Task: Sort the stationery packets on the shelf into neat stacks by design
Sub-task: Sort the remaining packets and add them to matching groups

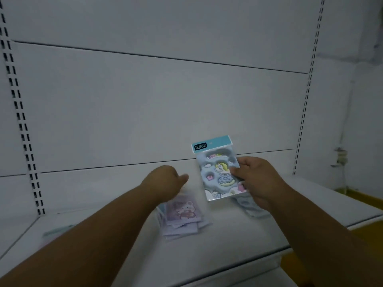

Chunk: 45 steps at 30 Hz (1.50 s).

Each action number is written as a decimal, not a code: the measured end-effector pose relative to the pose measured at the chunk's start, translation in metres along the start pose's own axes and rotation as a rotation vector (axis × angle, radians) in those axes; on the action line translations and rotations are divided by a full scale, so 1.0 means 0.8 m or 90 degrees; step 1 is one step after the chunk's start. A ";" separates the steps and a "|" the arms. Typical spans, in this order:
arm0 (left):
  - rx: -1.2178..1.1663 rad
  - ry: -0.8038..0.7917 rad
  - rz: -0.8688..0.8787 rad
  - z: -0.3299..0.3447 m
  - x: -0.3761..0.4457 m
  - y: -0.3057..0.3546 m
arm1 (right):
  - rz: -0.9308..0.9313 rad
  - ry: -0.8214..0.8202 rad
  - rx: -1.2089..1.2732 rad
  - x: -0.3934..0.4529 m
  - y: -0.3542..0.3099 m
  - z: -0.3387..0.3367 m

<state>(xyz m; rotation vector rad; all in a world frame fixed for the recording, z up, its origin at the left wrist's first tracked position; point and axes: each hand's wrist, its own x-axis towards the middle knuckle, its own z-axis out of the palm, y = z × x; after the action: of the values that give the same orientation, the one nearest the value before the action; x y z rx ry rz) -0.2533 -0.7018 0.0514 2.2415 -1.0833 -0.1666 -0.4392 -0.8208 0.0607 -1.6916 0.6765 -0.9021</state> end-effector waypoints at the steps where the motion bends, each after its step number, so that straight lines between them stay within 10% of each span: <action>1: -0.168 -0.003 -0.017 0.006 0.005 0.016 | 0.002 -0.023 0.003 0.007 0.002 -0.008; 3: -0.410 -0.013 -0.056 0.022 0.015 0.049 | 0.019 -0.072 -0.005 0.021 0.005 -0.026; 7: -0.432 0.001 -0.130 0.071 0.040 0.104 | 0.002 -0.070 -0.285 0.055 0.024 -0.074; 15: -0.164 -0.045 -0.191 0.163 0.085 0.150 | 0.004 -0.116 -0.648 0.105 0.092 -0.120; 24: 0.202 0.086 -0.059 0.159 0.074 0.131 | -0.263 -0.055 -0.590 0.090 0.066 -0.097; 35: 0.270 0.299 -0.119 -0.055 -0.152 -0.068 | -0.576 -0.206 -0.458 -0.054 -0.093 0.152; 45: 0.323 0.326 -0.286 -0.239 -0.400 -0.311 | -0.619 -0.310 -0.432 -0.265 -0.185 0.433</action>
<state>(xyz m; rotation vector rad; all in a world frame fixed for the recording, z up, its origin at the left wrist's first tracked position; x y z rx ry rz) -0.2270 -0.2564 0.0056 2.7296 -0.3586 0.5302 -0.2680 -0.4256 0.0966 -2.8161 -0.2794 -0.8646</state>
